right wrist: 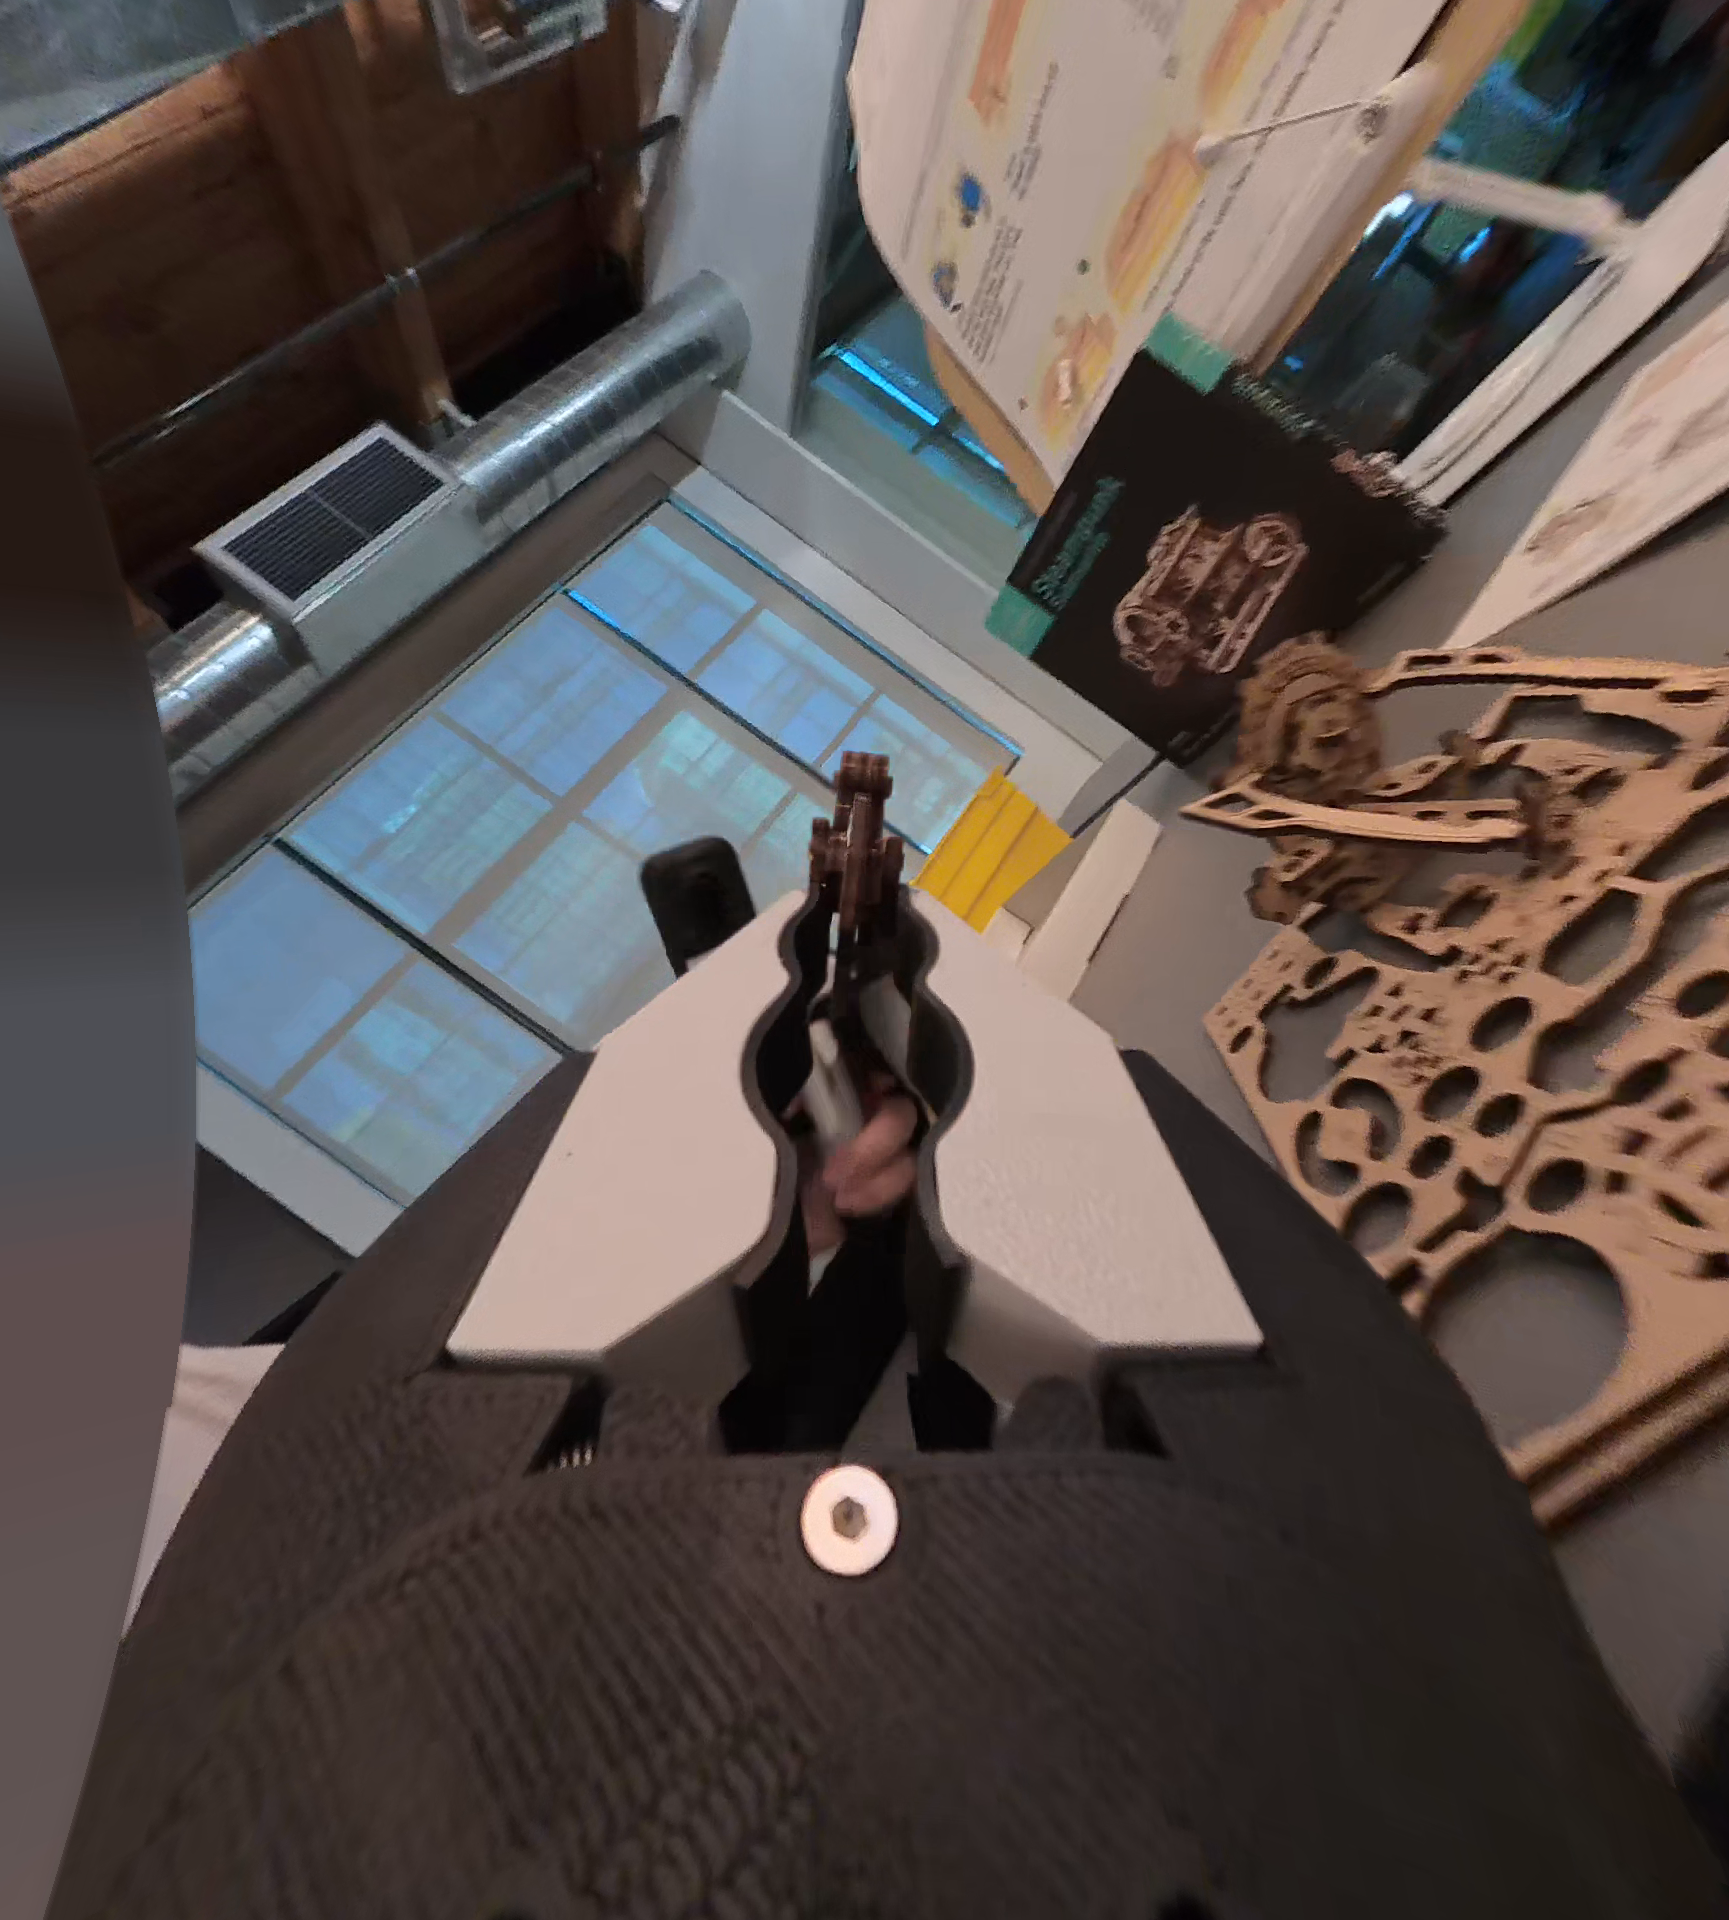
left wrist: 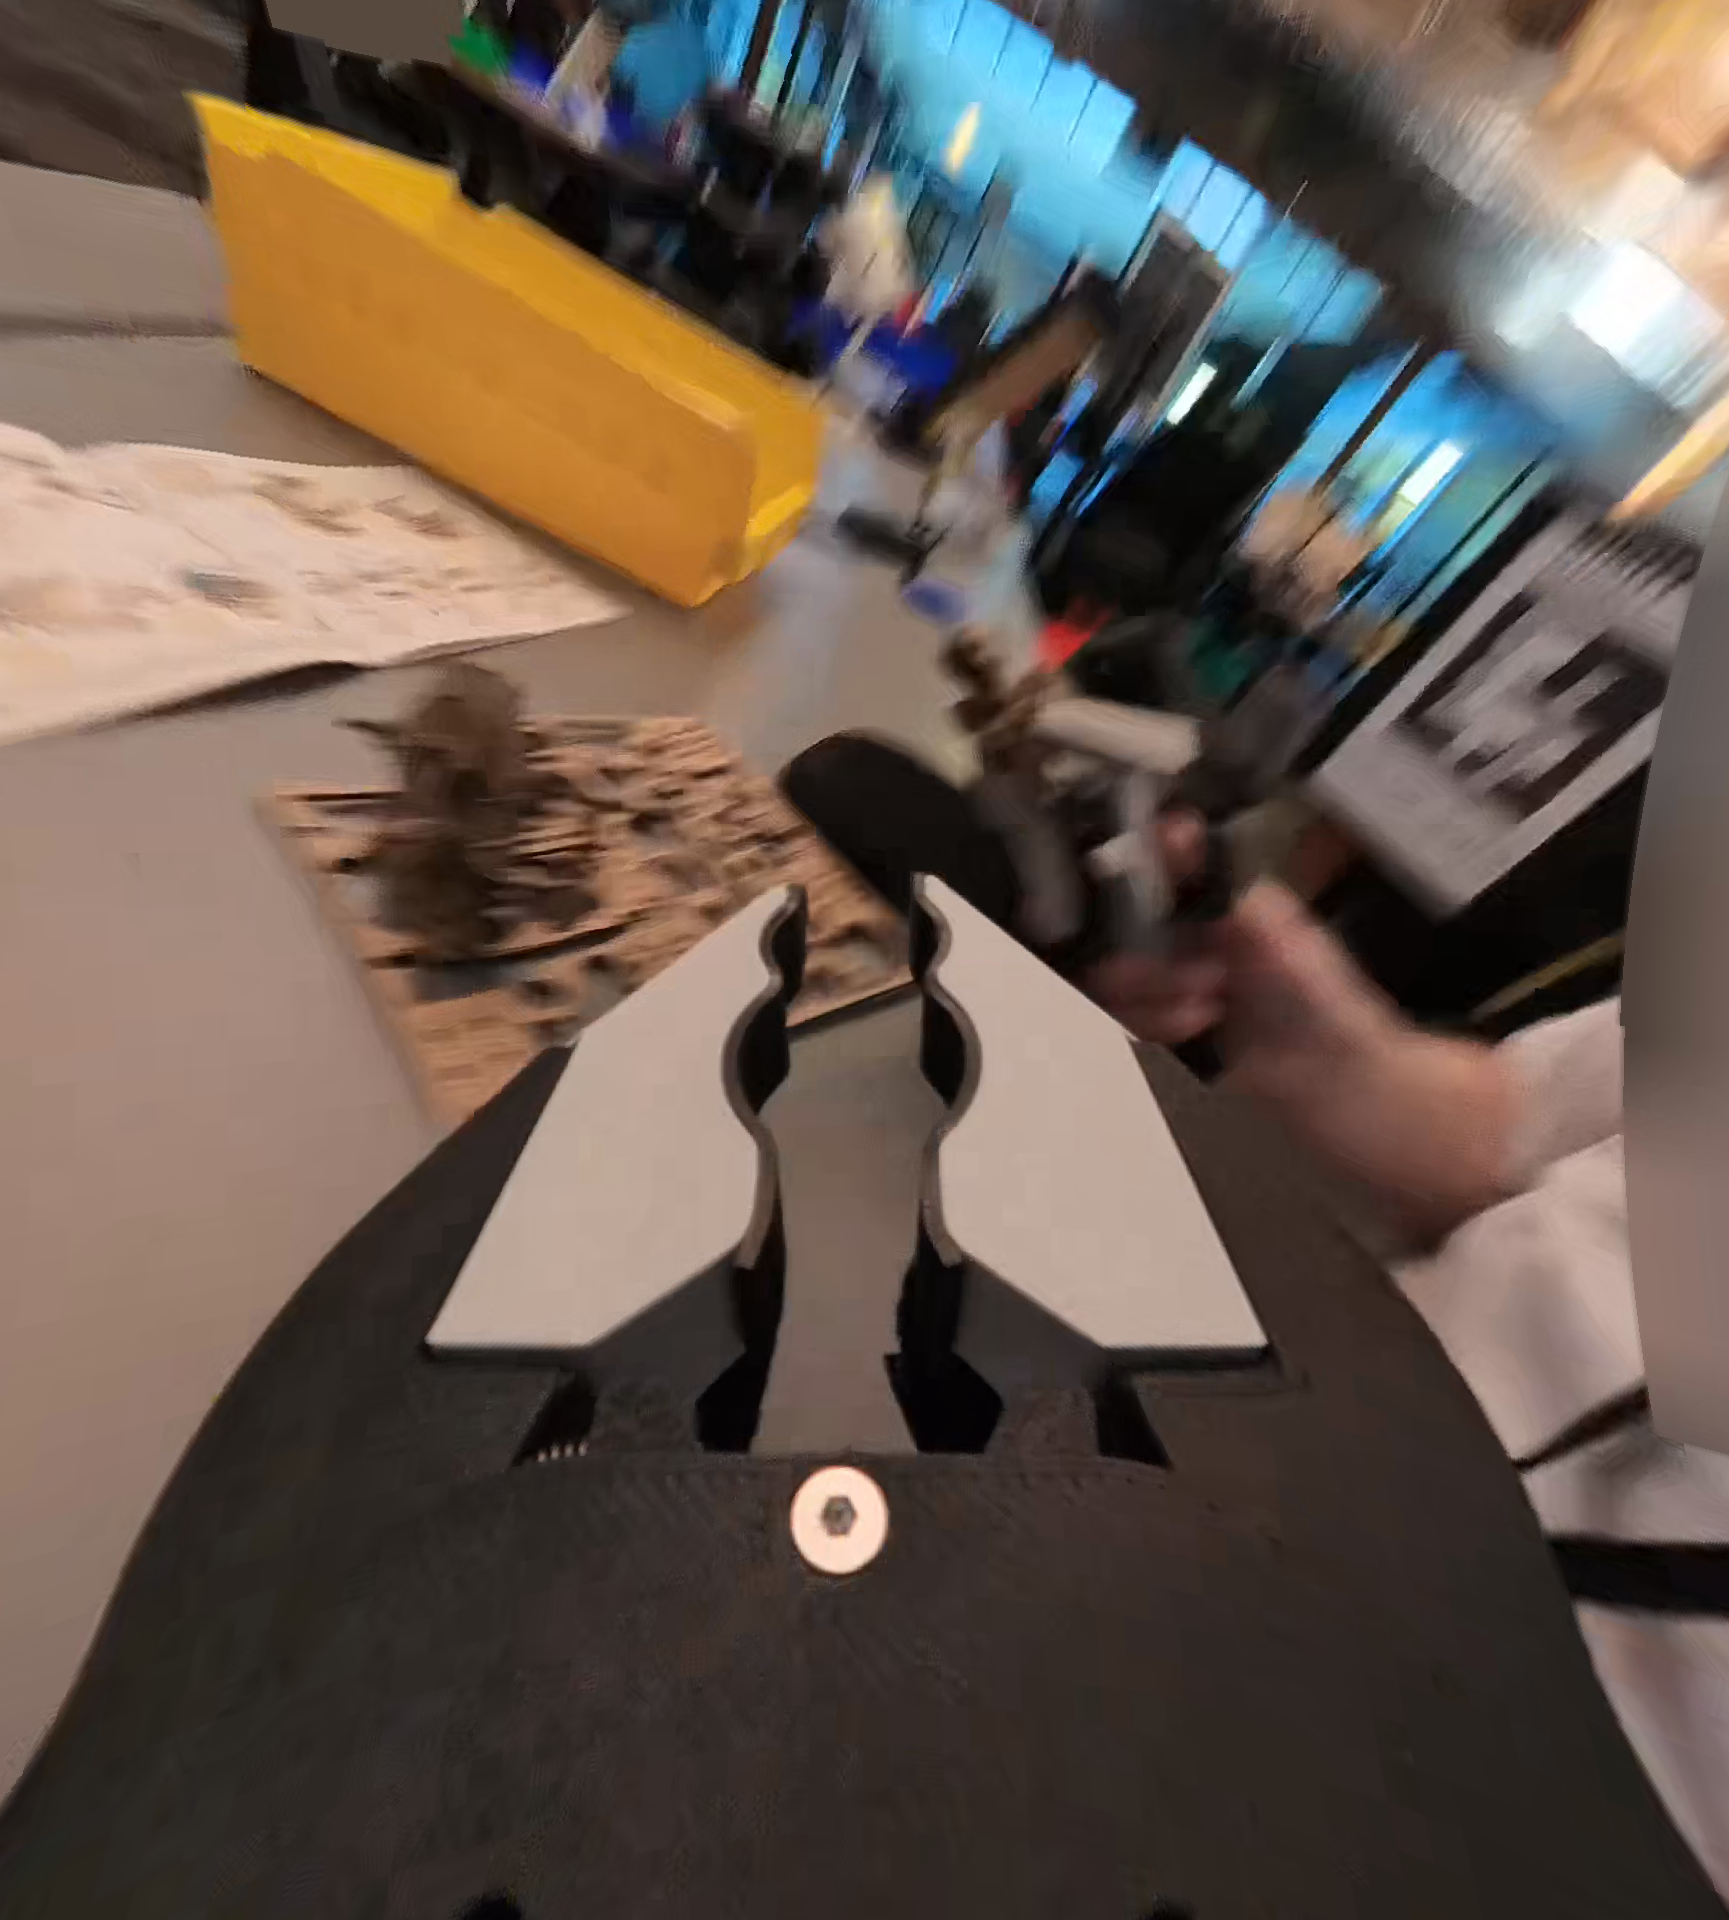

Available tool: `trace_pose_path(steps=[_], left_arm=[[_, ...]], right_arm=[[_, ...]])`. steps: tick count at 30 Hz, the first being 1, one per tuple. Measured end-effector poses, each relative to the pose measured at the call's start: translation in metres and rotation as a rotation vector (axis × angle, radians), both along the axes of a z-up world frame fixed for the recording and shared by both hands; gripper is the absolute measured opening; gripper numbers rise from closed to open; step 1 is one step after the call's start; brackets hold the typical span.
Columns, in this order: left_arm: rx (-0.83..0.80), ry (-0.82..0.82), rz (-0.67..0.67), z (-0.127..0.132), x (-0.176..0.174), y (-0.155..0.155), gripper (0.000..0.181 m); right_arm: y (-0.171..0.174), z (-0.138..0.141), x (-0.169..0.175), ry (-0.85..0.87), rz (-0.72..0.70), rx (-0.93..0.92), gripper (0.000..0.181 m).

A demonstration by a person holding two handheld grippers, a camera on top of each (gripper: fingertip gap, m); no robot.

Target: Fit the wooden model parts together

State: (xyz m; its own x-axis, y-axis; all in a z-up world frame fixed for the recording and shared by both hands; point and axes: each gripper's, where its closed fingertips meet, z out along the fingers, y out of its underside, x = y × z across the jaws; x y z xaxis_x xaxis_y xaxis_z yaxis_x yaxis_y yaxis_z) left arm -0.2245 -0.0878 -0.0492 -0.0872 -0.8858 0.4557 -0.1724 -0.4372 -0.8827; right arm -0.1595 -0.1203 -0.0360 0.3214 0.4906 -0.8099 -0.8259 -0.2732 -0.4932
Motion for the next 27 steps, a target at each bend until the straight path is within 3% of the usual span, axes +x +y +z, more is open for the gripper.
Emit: trace_pose_path(steps=[4,11,15,17,21,27], left_arm=[[0.561,0.277,0.021,-0.034,0.009,0.062,0.027],[1.187,0.330,-0.298,-0.063,0.036,0.074,0.033],[1.582,0.200,-0.329,-0.056,0.042,0.063,0.013],[1.769,0.154,-0.372,-0.060,0.041,0.053,0.014],[1.803,0.150,-0.372,-0.068,0.046,0.053,0.017],[1.881,0.141,-0.368,-0.077,0.057,0.057,0.005]], right_arm=[[0.000,-0.004,0.015,0.024,-0.016,-0.008,0.010],[0.003,-0.006,0.009,-0.033,0.025,-0.018,0.010],[0.003,-0.006,0.009,-0.007,0.046,-0.017,0.010],[0.002,-0.006,0.009,0.001,0.054,-0.019,0.010],[0.002,-0.006,0.009,0.022,0.077,-0.022,0.010],[0.003,-0.009,0.006,0.015,0.087,-0.041,0.010]])
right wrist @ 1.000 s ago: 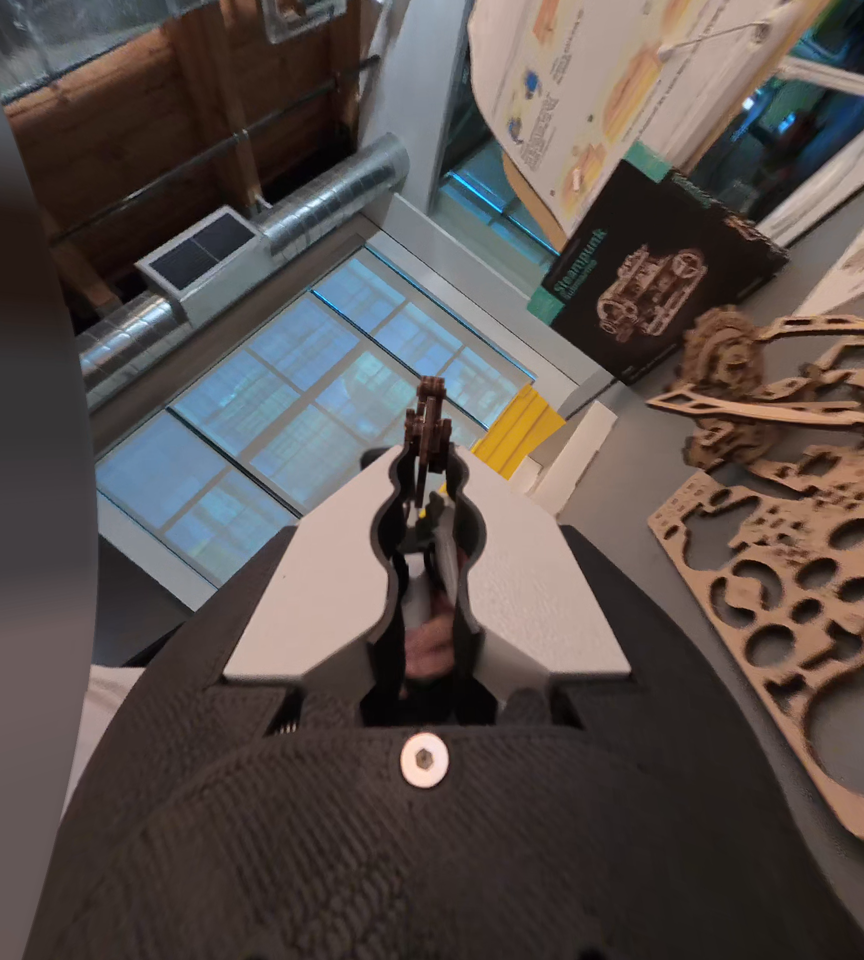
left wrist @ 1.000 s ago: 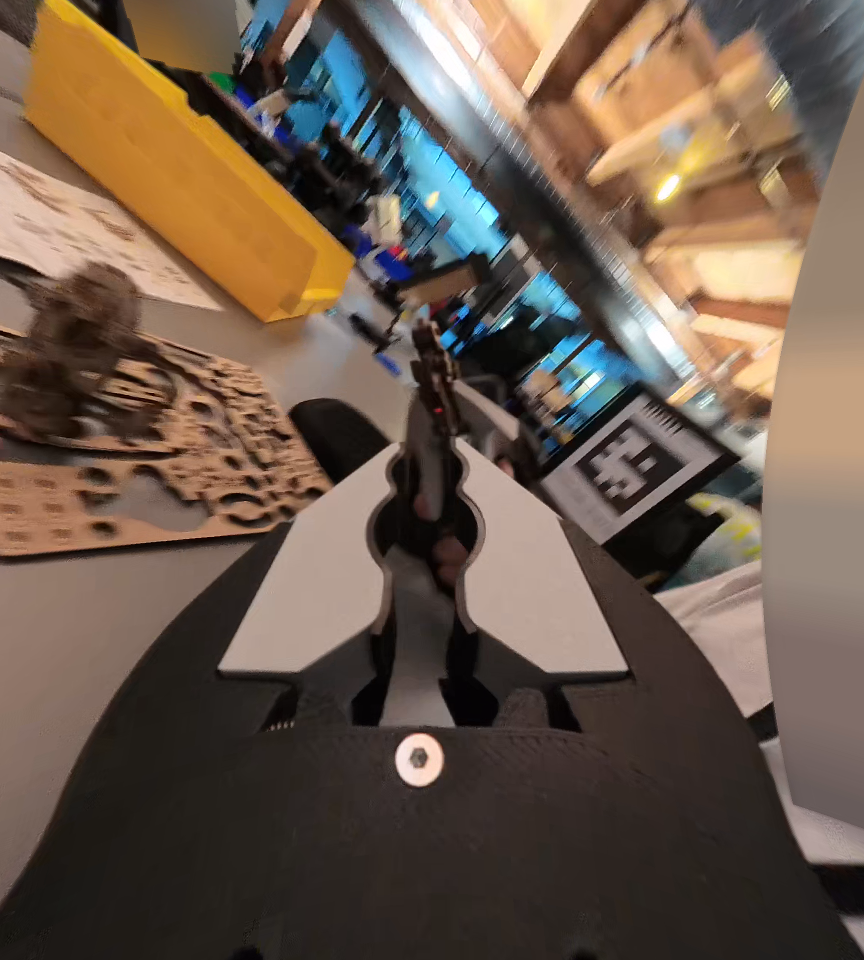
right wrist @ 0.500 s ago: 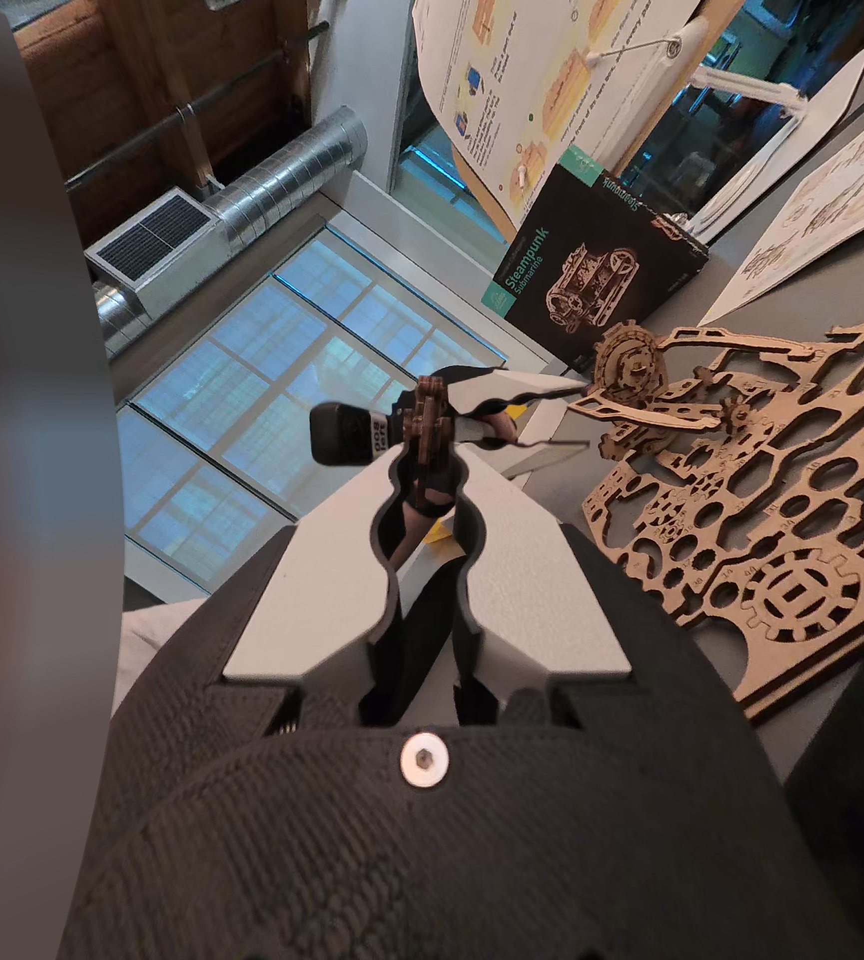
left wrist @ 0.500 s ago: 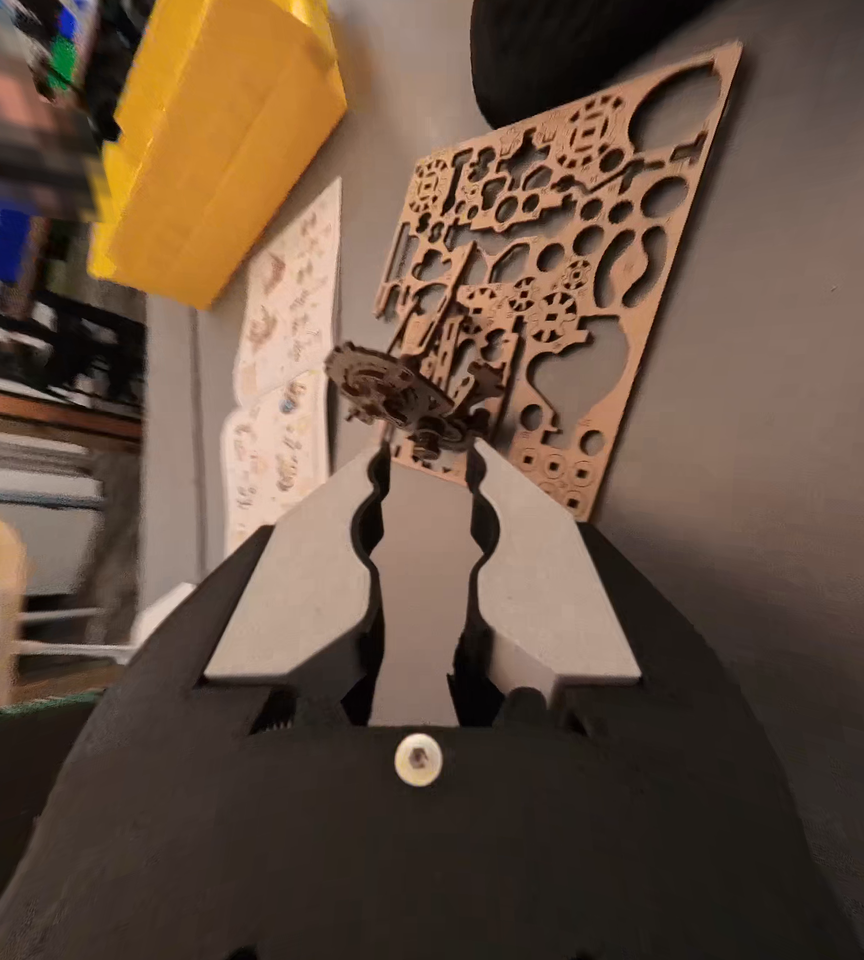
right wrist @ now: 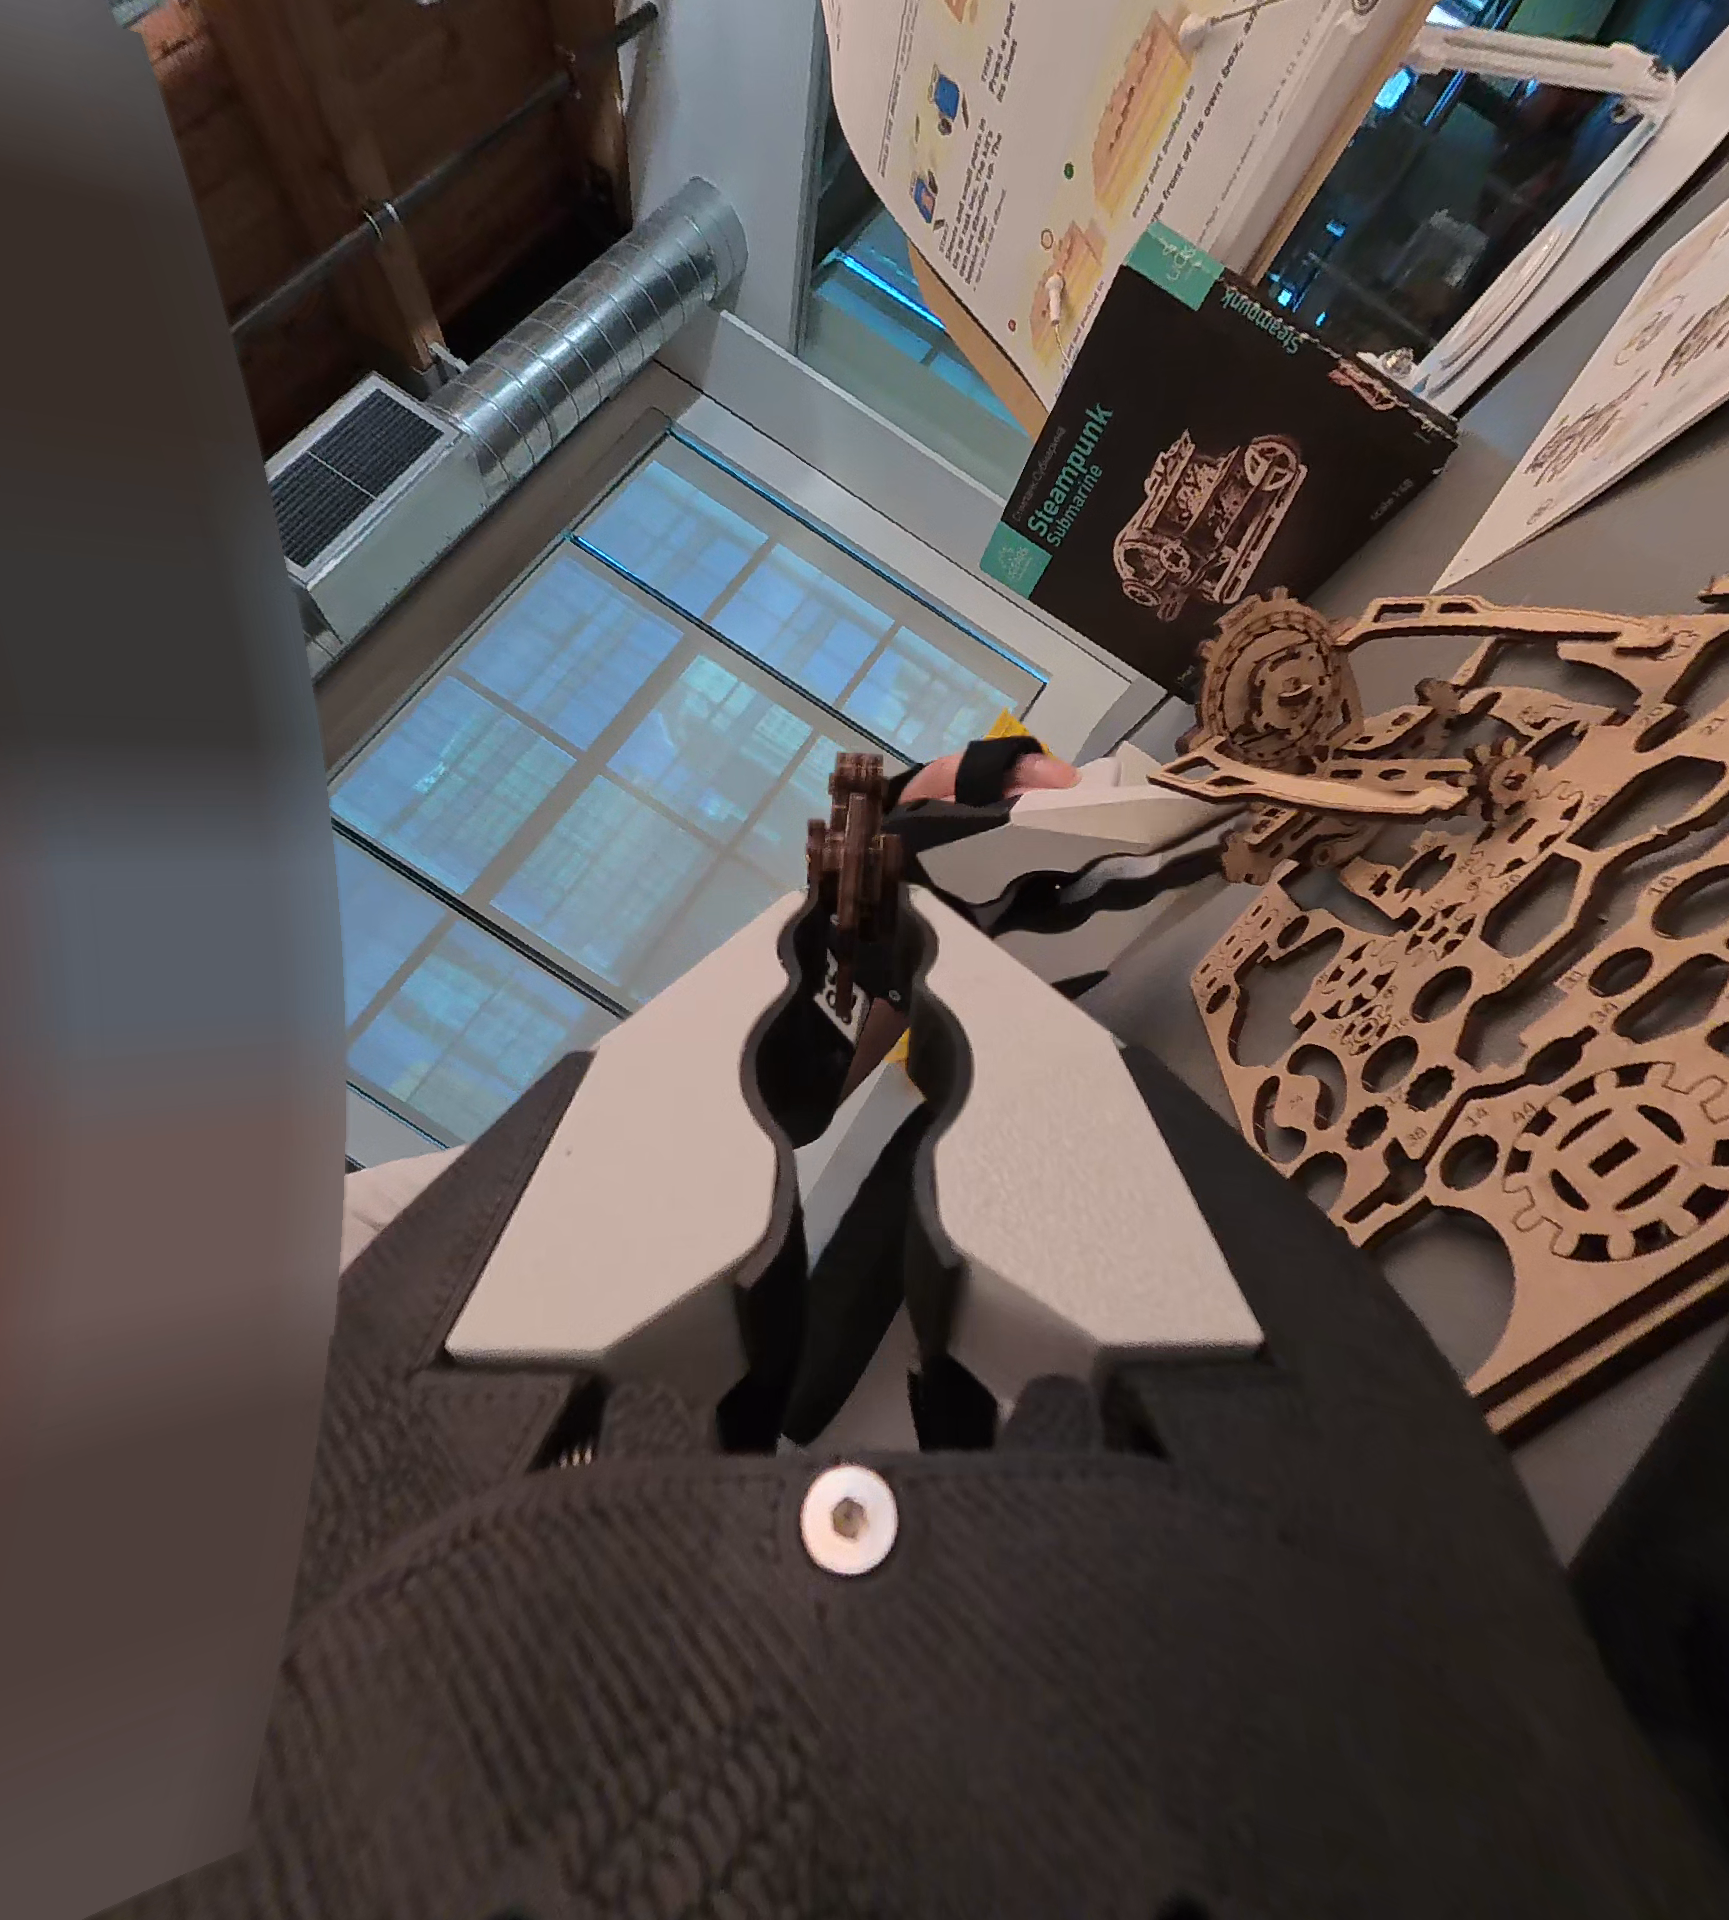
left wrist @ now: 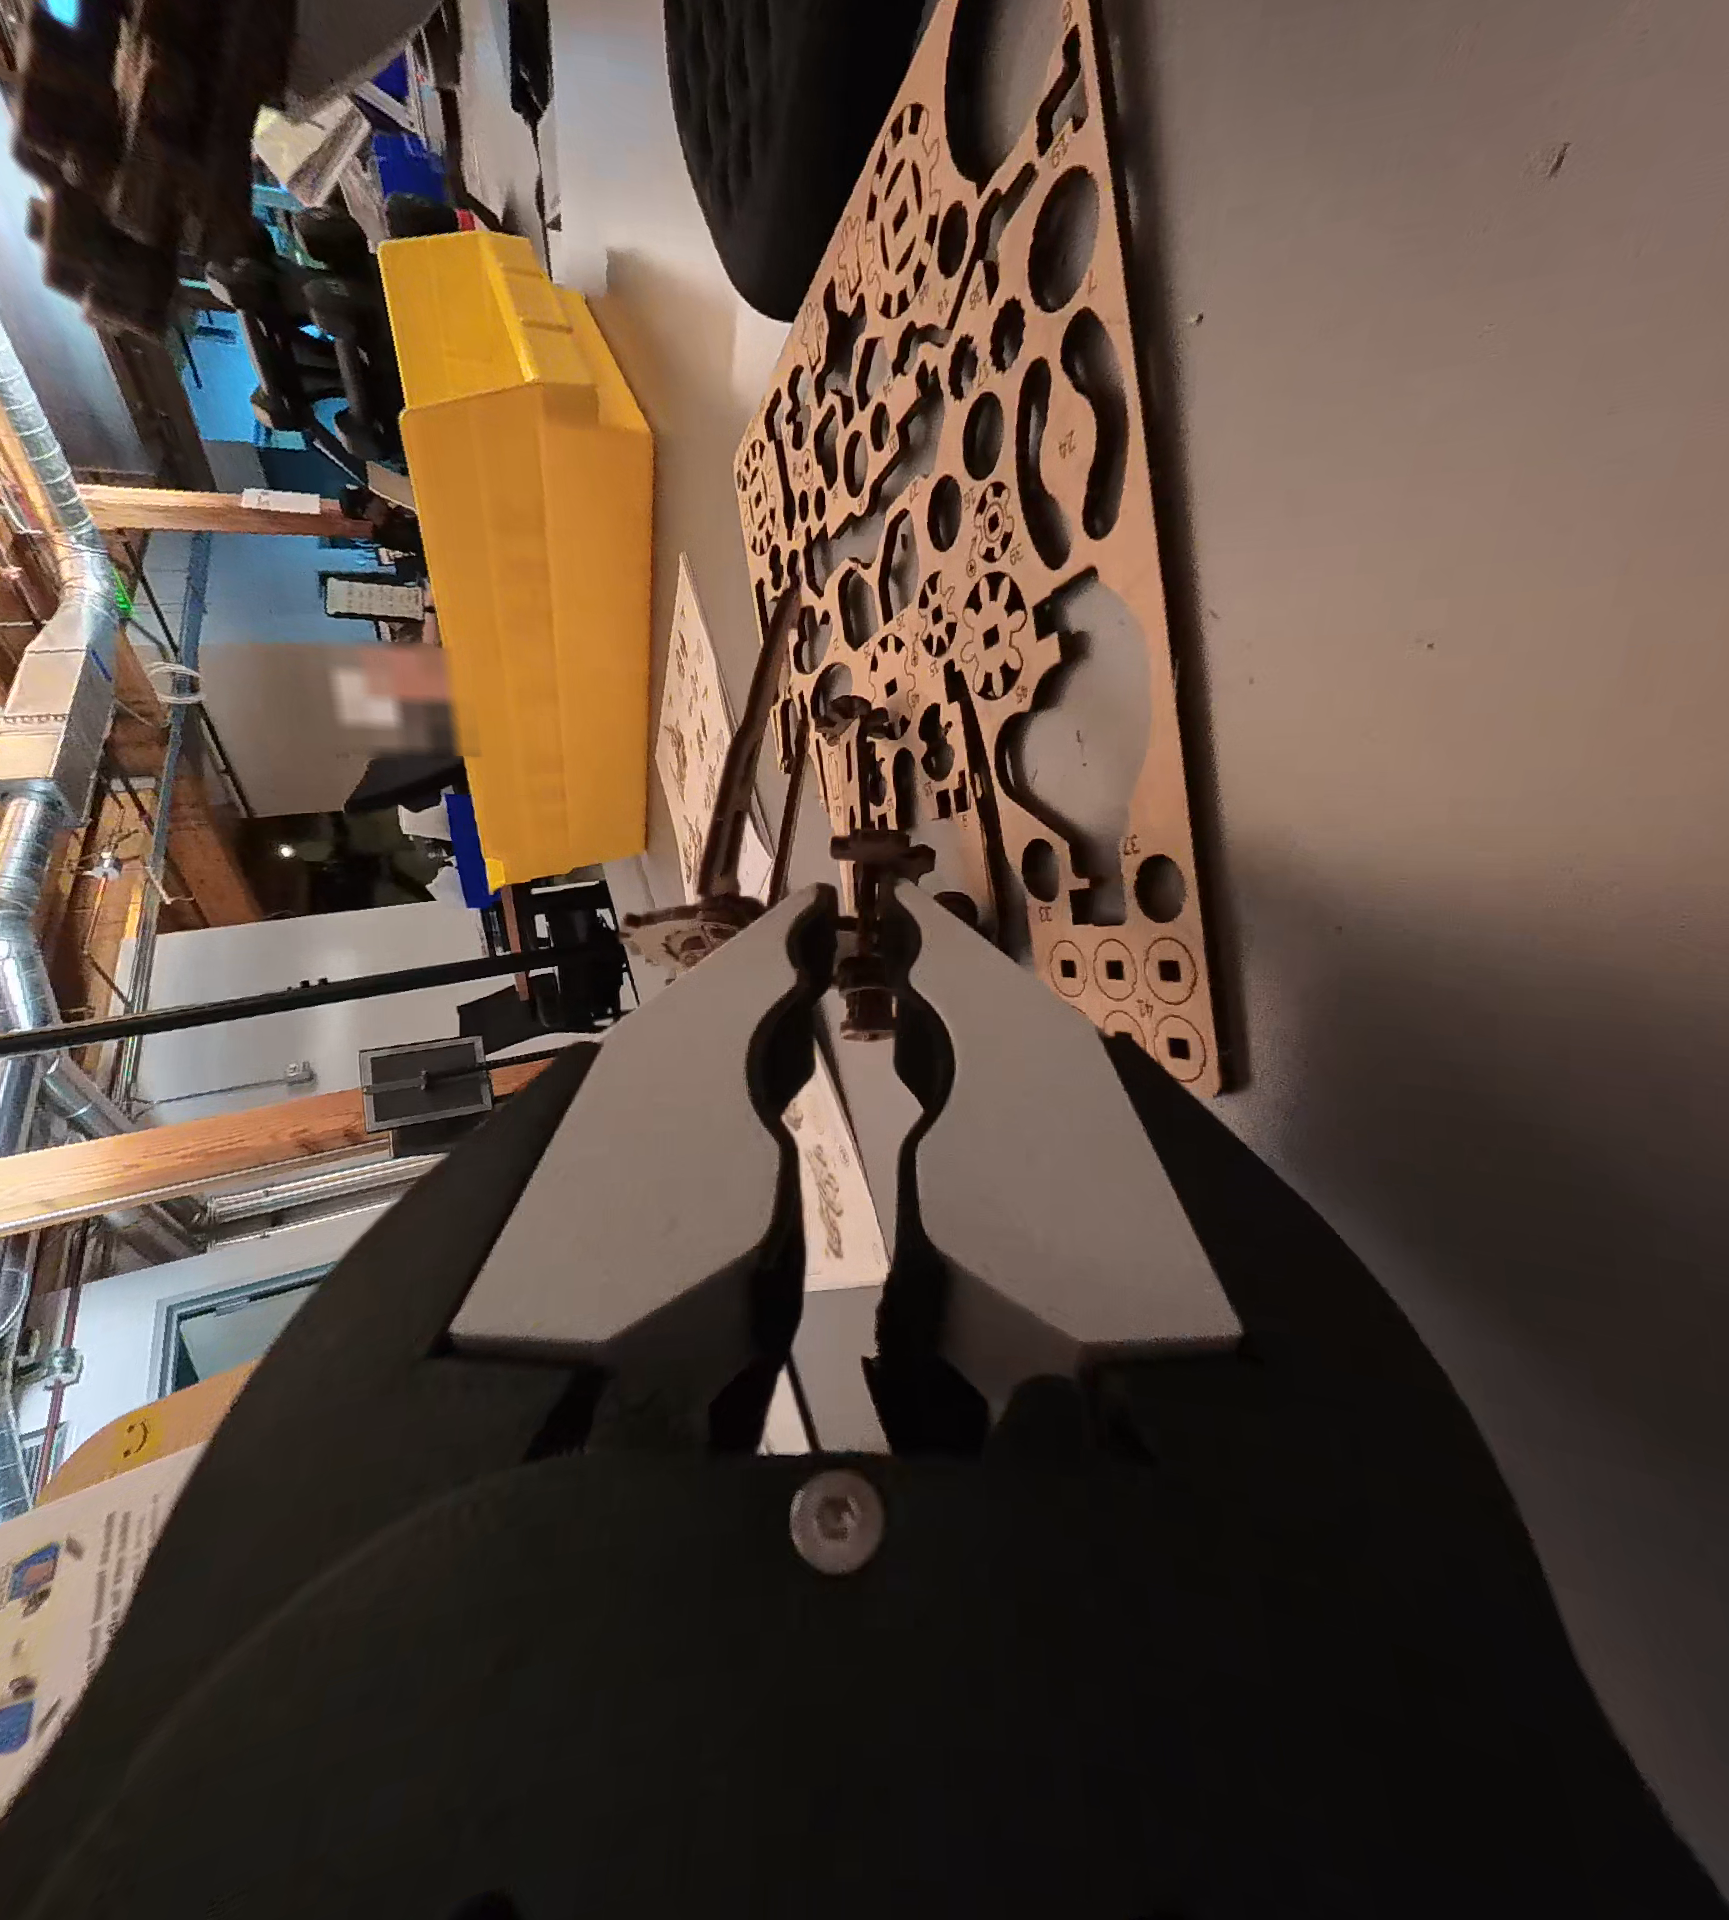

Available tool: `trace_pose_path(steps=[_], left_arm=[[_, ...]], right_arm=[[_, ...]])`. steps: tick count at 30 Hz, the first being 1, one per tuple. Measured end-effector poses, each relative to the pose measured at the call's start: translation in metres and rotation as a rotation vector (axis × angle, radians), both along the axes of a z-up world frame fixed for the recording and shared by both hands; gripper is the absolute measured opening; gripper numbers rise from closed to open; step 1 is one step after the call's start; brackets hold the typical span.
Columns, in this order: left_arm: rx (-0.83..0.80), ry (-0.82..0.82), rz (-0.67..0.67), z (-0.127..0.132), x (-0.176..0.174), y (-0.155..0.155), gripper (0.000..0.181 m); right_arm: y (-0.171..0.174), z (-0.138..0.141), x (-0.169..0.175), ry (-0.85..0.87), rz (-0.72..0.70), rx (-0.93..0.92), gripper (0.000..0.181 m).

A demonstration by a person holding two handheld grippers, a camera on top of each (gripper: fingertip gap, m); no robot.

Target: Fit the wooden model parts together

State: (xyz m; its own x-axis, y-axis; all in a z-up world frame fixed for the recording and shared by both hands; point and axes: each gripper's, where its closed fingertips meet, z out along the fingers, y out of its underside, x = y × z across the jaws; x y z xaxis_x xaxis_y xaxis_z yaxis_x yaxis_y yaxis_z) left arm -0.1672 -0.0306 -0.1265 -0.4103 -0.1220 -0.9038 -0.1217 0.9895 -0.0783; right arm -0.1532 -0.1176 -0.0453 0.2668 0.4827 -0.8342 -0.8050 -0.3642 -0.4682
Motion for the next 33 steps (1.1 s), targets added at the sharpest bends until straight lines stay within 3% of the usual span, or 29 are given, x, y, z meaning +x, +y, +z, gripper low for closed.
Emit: trace_pose_path(steps=[5,11,16,22,26,33], left_arm=[[0.068,0.000,0.048,-0.002,0.008,0.005,0.000],[-0.261,-0.117,0.180,0.049,-0.015,-0.030,0.000],[-0.668,-0.098,0.252,0.086,-0.050,-0.067,0.000],[-0.983,-0.070,0.312,0.095,-0.089,-0.073,0.000],[-1.007,-0.102,0.290,0.084,-0.103,-0.074,0.000],[-0.894,-0.129,0.242,0.059,-0.111,-0.082,0.000]], right_arm=[[0.004,-0.008,-0.004,-0.041,0.006,-0.048,0.010],[0.005,-0.024,-0.019,-0.060,0.088,-0.164,0.010],[0.008,-0.019,-0.030,0.035,0.149,-0.191,0.009],[0.003,-0.002,-0.067,0.151,0.266,-0.172,0.009],[0.009,-0.001,-0.082,0.137,0.261,-0.174,0.009],[0.017,-0.023,-0.102,0.022,0.249,-0.222,0.010]])
